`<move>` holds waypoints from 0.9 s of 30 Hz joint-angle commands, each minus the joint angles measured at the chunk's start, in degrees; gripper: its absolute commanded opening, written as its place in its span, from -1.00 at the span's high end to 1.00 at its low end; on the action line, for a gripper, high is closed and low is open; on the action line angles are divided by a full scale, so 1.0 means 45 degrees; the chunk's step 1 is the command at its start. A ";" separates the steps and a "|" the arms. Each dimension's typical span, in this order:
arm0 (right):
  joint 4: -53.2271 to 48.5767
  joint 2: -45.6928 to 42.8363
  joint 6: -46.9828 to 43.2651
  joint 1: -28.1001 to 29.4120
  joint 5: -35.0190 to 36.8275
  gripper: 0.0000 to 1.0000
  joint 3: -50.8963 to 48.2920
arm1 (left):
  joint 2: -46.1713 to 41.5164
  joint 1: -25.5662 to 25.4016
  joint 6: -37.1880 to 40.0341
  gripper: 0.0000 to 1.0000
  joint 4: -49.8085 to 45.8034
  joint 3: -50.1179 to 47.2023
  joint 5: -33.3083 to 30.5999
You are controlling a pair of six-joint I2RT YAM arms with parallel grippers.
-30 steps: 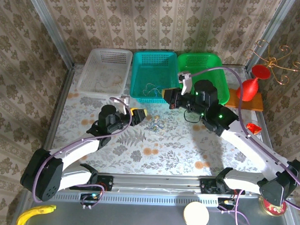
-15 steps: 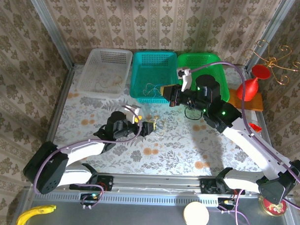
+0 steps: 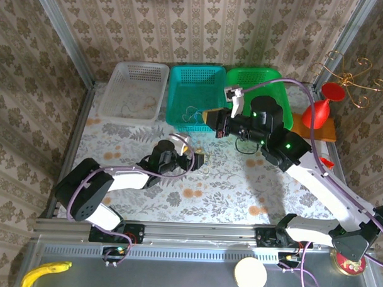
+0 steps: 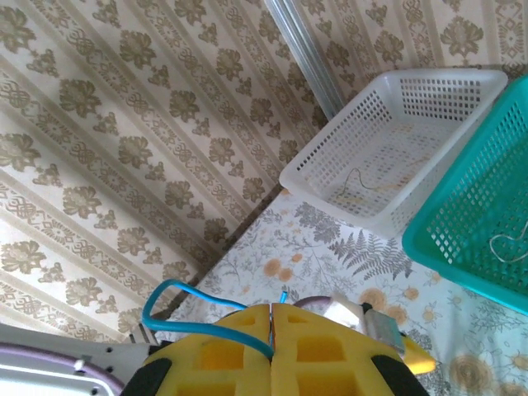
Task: Untangle the cables
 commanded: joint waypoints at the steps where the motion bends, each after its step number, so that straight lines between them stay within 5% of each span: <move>1: -0.0004 -0.0460 0.0150 0.0105 -0.0154 1.00 0.0743 | 0.0703 0.0079 0.0127 -0.57 0.1017 0.0370 -0.0163; 6: 0.0149 -0.0339 0.0436 0.0086 -0.0383 1.00 0.1771 | 0.1700 0.0310 -0.0508 -0.07 0.2308 0.0012 0.0167; 27: 0.0154 0.1891 0.1011 -0.0792 -0.0199 1.00 0.7126 | 0.1590 0.0459 -0.1278 0.07 0.3893 -0.1465 0.0501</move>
